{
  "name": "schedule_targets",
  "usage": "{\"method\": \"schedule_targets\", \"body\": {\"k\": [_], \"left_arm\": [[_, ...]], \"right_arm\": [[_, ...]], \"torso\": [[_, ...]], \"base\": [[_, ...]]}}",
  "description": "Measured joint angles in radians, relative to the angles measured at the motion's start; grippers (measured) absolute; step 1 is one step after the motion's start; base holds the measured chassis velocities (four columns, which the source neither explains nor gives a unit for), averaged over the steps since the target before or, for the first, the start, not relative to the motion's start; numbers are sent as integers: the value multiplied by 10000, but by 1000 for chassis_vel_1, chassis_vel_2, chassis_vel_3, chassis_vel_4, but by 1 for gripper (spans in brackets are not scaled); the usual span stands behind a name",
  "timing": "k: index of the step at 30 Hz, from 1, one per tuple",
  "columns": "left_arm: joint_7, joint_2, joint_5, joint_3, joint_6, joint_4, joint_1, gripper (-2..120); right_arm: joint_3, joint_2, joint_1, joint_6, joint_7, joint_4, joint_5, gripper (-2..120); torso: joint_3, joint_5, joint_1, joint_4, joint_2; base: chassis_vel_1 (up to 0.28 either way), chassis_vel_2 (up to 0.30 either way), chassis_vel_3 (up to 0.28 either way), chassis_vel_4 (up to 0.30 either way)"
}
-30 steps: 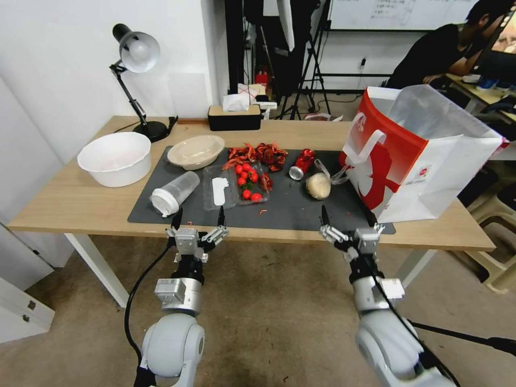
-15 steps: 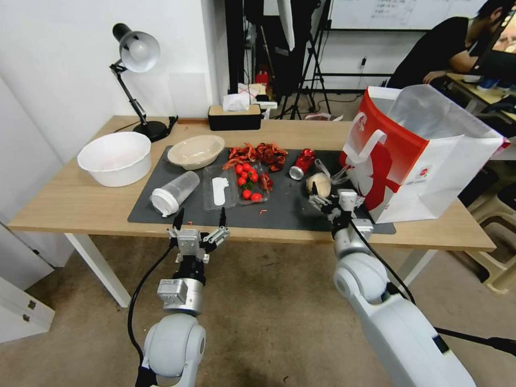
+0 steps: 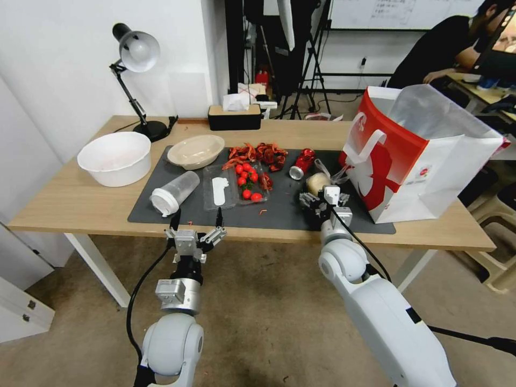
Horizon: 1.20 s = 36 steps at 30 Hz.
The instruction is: Pick up the trash from the table and place it into the takeout bag.
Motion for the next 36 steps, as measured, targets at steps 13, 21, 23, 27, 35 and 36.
{"method": "schedule_targets", "body": {"k": [13, 21, 23, 27, 35, 36], "left_arm": [[-16, 0, 90, 3, -123, 0, 87, 99], [-21, 0, 149, 38, -167, -32, 135, 99], [-22, 0, 156, 40, -167, -53, 140, 99], [-24, 0, 190, 54, -168, -73, 143, 100], [-24, 0, 338, 205, -169, -71, 155, 99], [-24, 0, 346, 218, -169, -71, 158, 99]], "right_arm": [[52, 62, -202, -364, 165, 311, 297, 31], [339, -163, -554, -3, -66, 1267, 470, 10], [477, -278, -656, 178, -308, 1726, 592, 7], [1164, -668, -758, 540, -1023, 3071, 1150, 7], [2807, -1509, 180, 484, -911, 4540, 2517, 7], [3009, -1574, 367, 440, -822, 4531, 2610, 7]], "torso": [[-1, 1, -1, 1, 0], [-1, 2, -3, 0, 0], [-1, 2, -2, 0, 0], [-1, 1, -3, 0, 0], [-2, 1, -3, 1, 0], [-1, 2, -3, -1, 0]], "base": [[0, 0, 0, 0], [0, 0, 0, 0], [0, 0, 0, 0], [0, 0, 0, 0], [0, 0, 0, 0], [0, 0, 0, 0]]}}
